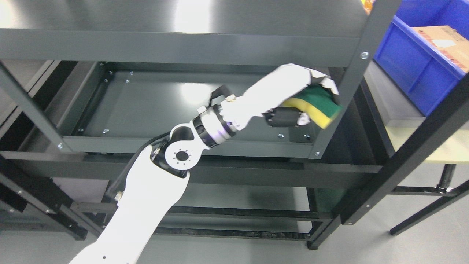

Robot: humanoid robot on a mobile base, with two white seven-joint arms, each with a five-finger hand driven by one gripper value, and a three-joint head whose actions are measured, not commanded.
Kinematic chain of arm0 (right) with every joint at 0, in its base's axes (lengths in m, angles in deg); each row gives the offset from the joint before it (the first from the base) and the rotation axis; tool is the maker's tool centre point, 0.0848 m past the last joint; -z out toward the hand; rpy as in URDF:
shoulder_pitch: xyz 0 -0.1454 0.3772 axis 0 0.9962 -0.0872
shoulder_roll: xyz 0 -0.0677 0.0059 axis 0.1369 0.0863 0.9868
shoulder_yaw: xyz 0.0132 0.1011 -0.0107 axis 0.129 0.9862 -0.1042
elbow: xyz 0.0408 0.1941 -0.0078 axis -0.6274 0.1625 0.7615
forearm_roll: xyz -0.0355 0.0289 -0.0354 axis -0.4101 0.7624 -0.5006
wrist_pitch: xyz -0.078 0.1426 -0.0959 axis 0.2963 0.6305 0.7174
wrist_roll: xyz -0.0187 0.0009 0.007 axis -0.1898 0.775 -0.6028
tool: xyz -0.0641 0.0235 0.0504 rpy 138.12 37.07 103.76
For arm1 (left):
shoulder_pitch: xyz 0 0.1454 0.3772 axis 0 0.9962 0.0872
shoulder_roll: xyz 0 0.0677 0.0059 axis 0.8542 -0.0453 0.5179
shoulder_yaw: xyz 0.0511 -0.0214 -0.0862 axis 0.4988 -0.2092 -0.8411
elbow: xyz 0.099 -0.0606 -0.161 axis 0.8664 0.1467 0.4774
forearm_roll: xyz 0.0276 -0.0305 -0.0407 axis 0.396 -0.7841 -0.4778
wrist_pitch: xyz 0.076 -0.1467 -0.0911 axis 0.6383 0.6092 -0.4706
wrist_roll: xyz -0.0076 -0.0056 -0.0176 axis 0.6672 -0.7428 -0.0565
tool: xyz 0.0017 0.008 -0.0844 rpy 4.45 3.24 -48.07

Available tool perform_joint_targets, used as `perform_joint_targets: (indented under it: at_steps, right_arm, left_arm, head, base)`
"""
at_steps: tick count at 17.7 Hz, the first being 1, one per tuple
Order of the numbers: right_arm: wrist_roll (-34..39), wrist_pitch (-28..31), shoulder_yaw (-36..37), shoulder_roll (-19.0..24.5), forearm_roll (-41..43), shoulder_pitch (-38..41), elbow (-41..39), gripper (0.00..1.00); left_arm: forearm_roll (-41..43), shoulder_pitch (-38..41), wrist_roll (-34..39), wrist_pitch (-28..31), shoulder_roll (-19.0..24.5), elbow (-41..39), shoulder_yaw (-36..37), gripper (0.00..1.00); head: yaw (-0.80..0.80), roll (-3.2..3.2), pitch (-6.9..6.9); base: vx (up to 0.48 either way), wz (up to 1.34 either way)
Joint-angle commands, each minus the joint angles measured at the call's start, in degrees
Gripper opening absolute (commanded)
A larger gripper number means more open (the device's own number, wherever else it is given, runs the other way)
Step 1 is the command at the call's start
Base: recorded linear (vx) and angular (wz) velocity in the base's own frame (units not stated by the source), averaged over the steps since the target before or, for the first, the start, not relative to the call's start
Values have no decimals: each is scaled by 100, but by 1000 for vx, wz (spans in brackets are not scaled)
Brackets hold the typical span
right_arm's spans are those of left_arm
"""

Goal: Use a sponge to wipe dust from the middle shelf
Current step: 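Extend the left hand into the middle shelf and press sponge down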

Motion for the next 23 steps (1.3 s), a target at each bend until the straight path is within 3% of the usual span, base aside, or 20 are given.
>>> perform_joint_targets:
  at_steps: [1, 11, 18, 23]
  right_arm:
    - [-3, 4, -7, -100, 0, 0, -100, 100]
    - [-3, 4, 2, -100, 0, 0, -100, 100]
    - [-3, 4, 2, -100, 0, 0, -100, 100]
    - [-3, 4, 2, -100, 0, 0, -100, 100]
  left_arm:
    - [861, -1080, -210, -371, 100, -49, 1407, 1]
    - [1179, -1046, -2047, -1795, 100, -1288, -482, 0]
    - [987, -1020, -2118, -1998, 877, -1430, -1528, 0]
    - [188, -976, -2118, -1998, 2124, -1430, -1836, 0]
  head:
    - [0, 0, 0]
    - [0, 0, -1]
    - [0, 0, -1]
    - [0, 0, -1]
  base:
    - [32, -261]
    - [8, -35]
    - [0, 0]
    - [0, 0]
